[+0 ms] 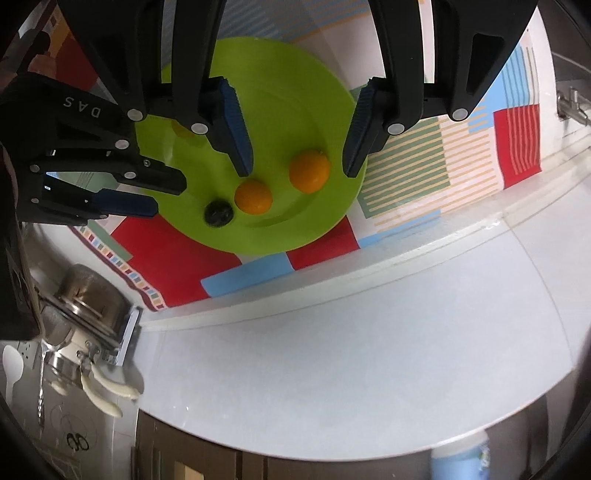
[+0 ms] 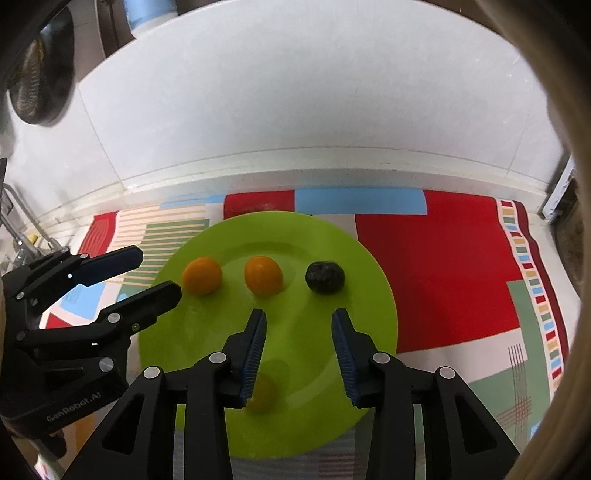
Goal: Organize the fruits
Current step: 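Open the left tool over the plate while the right tool releases the plum there, then withdraw both open tools from the plate toward the remaining fruits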
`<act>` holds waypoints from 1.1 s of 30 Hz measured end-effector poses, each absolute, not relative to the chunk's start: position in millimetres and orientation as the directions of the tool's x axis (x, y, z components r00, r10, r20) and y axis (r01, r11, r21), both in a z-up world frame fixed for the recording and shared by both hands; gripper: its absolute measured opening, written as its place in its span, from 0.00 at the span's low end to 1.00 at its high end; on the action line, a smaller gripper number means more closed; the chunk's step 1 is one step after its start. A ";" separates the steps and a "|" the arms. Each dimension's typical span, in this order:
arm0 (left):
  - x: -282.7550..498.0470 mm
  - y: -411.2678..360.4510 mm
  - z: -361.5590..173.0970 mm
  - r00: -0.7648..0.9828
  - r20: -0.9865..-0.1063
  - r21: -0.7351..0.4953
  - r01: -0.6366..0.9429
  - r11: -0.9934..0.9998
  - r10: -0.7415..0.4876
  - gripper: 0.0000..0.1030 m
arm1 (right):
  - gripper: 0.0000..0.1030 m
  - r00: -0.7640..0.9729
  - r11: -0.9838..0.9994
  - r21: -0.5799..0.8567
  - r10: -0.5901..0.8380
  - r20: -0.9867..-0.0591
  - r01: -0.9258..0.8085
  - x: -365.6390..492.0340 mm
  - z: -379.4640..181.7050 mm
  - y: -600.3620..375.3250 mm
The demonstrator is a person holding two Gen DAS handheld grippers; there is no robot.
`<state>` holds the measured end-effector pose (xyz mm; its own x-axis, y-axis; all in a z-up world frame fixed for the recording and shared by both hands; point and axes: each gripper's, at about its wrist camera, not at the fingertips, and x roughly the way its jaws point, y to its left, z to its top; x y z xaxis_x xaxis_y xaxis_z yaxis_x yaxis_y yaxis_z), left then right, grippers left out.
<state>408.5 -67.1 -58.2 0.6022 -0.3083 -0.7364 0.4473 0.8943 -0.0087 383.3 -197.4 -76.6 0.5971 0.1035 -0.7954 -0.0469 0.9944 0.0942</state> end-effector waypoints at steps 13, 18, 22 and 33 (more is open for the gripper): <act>355.4 -49.2 -15.2 0.666 -0.664 0.014 0.465 0.885 -0.339 0.58 | 0.41 0.682 0.995 0.095 0.091 -0.726 -0.031 327.6 -31.0 -192.5; 331.4 -42.6 -0.8 0.681 -0.641 0.019 0.475 0.880 -0.354 0.60 | 0.46 0.713 0.996 0.084 0.075 -0.697 -0.023 303.6 -17.0 -187.7; 311.8 -38.6 7.8 0.694 -0.624 0.035 0.484 0.874 -0.359 0.61 | 0.46 0.728 0.997 0.079 0.071 -0.682 -0.023 283.7 -9.3 -184.5; 263.3 -22.1 19.0 0.708 -0.596 0.062 0.509 0.858 -0.378 0.64 | 0.46 0.736 0.997 0.072 0.057 -0.674 -0.011 232.2 -1.4 -171.0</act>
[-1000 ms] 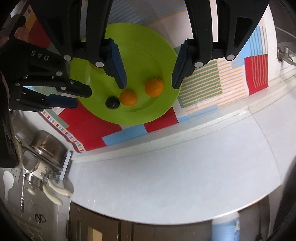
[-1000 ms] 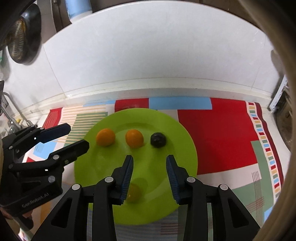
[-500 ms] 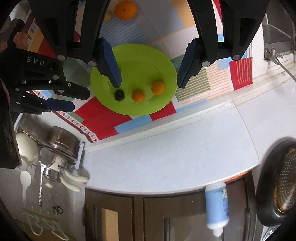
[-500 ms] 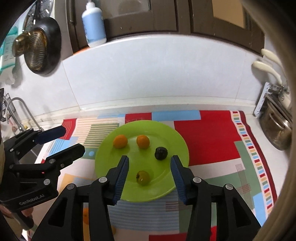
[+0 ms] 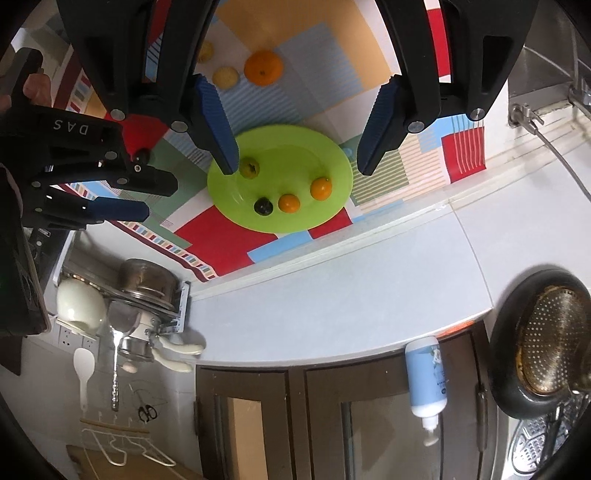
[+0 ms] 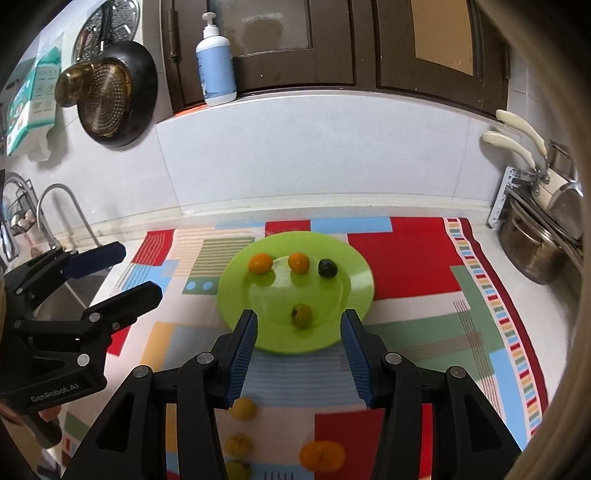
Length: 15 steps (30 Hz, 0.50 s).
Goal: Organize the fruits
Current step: 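Withdraw both open tools from the plate toward the remaining fruits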
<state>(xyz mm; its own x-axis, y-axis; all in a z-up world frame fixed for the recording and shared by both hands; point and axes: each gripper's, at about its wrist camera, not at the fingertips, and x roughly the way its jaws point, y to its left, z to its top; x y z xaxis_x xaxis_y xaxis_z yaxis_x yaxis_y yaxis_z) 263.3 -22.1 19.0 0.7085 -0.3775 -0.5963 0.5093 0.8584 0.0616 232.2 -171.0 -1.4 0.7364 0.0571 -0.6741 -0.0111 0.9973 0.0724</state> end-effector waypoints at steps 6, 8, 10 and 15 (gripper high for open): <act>243.2 -13.1 20.0 0.708 -0.589 0.074 0.528 0.846 -0.390 0.66 | 0.46 0.744 0.998 0.057 0.033 -0.667 0.007 208.6 4.2 -157.0; 237.6 -10.2 19.0 0.705 -0.589 0.079 0.537 0.840 -0.395 0.68 | 0.46 0.749 0.998 0.052 0.022 -0.662 0.017 199.9 6.3 -152.0; 233.3 -6.4 17.2 0.700 -0.590 0.085 0.548 0.832 -0.401 0.68 | 0.46 0.751 0.998 0.052 0.014 -0.661 0.027 192.8 6.8 -148.0; 225.7 3.8 12.9 0.688 -0.594 0.099 0.577 0.811 -0.417 0.68 | 0.47 0.752 0.996 0.051 -0.018 -0.659 0.068 177.1 5.0 -136.0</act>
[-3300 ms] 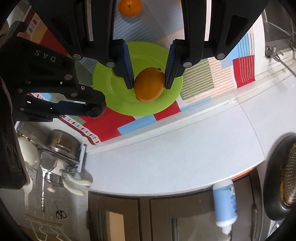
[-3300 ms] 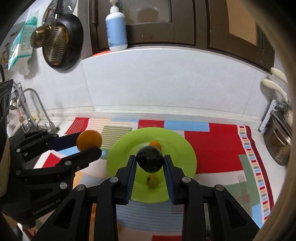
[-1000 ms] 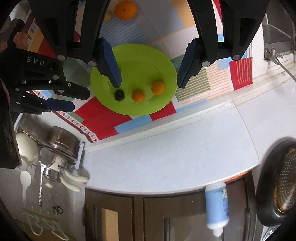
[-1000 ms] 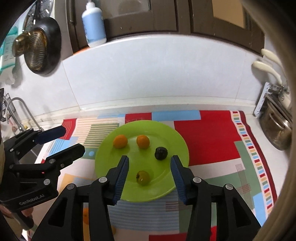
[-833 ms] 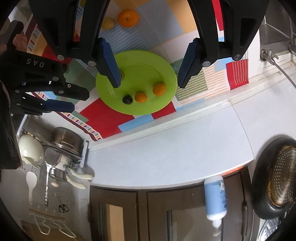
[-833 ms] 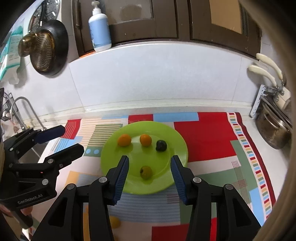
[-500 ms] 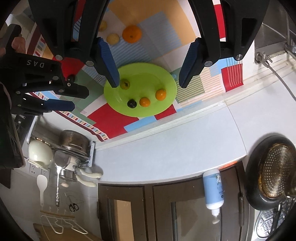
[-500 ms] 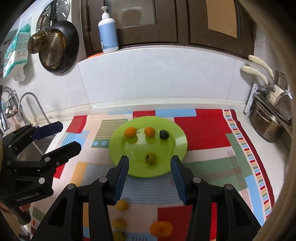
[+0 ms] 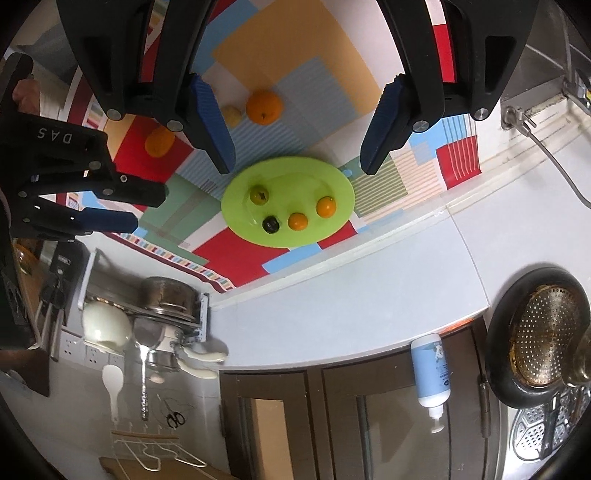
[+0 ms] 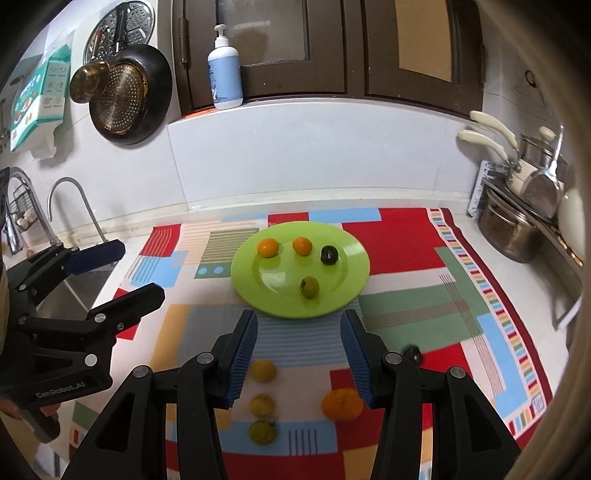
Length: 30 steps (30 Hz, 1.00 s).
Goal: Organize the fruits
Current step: 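Withdraw both open tools from the plate toward the remaining fruits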
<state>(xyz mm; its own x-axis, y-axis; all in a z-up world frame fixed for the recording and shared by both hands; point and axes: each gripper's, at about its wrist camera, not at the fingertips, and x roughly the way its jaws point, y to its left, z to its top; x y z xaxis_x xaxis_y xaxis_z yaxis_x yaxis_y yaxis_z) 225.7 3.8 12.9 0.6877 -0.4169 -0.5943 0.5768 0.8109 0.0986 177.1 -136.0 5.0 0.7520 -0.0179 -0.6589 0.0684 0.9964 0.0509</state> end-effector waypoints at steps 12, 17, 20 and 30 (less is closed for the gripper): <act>221.5 18.9 2.1 0.647 -0.593 0.157 0.677 0.719 -0.480 0.68 | 0.46 0.741 0.978 0.076 -0.095 -0.664 0.194 151.3 -5.3 -111.1; 222.5 15.9 -6.3 0.623 -0.601 0.206 0.726 0.657 -0.500 0.68 | 0.46 0.717 0.964 0.079 -0.133 -0.685 0.255 144.3 -16.8 -105.2; 224.8 13.2 -13.0 0.607 -0.610 0.226 0.749 0.622 -0.510 0.68 | 0.46 0.696 0.956 0.077 -0.149 -0.702 0.282 142.7 -23.0 -103.9; 235.2 5.7 -46.3 0.543 -0.670 0.249 0.807 0.535 -0.507 0.68 | 0.46 0.626 0.952 0.058 -0.150 -0.765 0.300 140.0 -52.1 -89.3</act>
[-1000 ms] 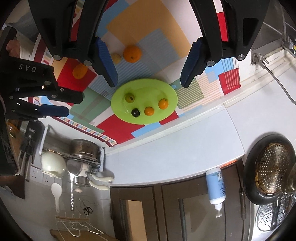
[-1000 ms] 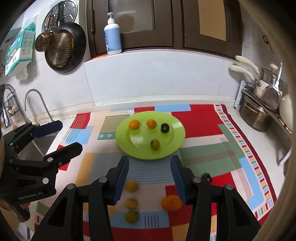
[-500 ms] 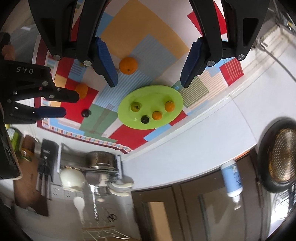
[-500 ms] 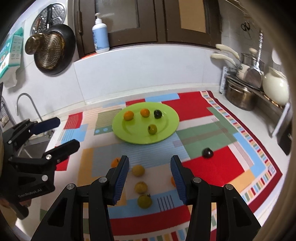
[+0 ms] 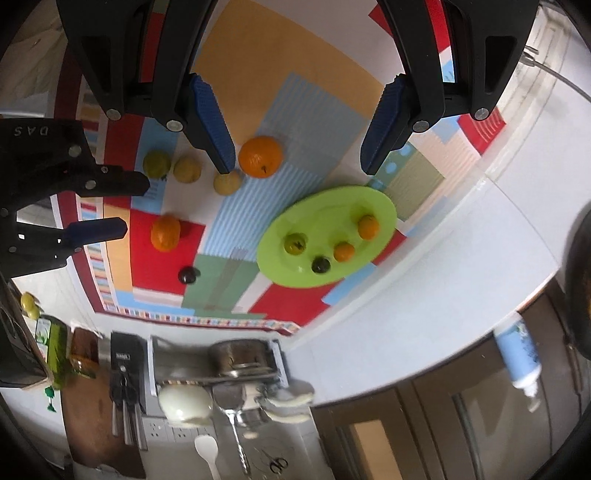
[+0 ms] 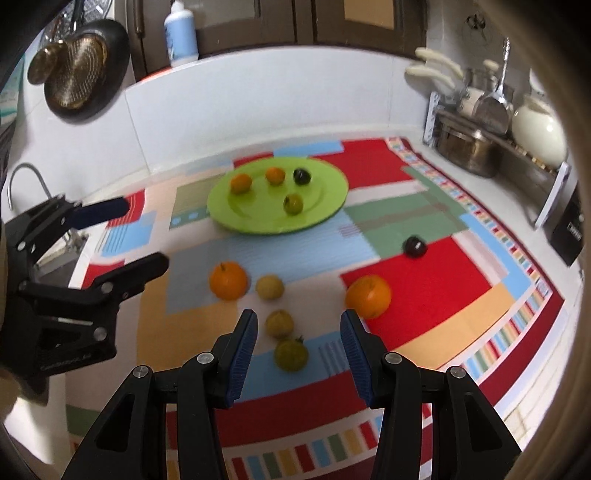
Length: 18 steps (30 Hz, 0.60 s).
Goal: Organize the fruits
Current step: 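Withdraw both open tools from the plate toward the remaining fruits, then grasp the large orange with the left tool while the right tool grasps the green fruit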
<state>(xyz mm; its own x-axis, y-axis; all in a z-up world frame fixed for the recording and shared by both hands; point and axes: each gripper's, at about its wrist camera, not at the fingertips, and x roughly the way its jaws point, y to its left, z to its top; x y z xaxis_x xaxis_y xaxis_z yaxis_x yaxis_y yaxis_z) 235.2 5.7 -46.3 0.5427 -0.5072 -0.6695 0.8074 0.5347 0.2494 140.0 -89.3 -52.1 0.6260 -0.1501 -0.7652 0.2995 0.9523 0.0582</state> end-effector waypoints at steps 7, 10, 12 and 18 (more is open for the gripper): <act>245.0 -2.9 -70.2 0.482 -0.718 0.215 0.840 0.499 -0.502 0.68 | 0.46 0.571 0.946 0.084 -0.117 -0.812 0.312 146.3 -76.9 -92.0; 248.2 -6.7 -78.5 0.465 -0.730 0.210 0.850 0.484 -0.501 0.68 | 0.46 0.558 0.945 0.092 -0.105 -0.823 0.314 149.2 -84.8 -93.1; 250.5 -8.7 -83.0 0.453 -0.736 0.203 0.856 0.475 -0.502 0.68 | 0.46 0.551 0.946 0.097 -0.095 -0.829 0.310 150.7 -89.0 -93.0; 258.7 -16.1 -97.5 0.413 -0.756 0.174 0.874 0.453 -0.508 0.67 | 0.45 0.526 0.949 0.116 -0.059 -0.848 0.294 156.6 -101.4 -89.8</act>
<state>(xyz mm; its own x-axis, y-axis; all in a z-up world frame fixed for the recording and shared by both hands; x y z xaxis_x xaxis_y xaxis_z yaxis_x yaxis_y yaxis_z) 258.7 -16.1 -97.5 0.4132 -0.5081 -0.7557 0.8745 0.4529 0.1737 156.6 -89.8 -101.4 0.5264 -0.0588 -0.8482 0.2936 0.9488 0.1164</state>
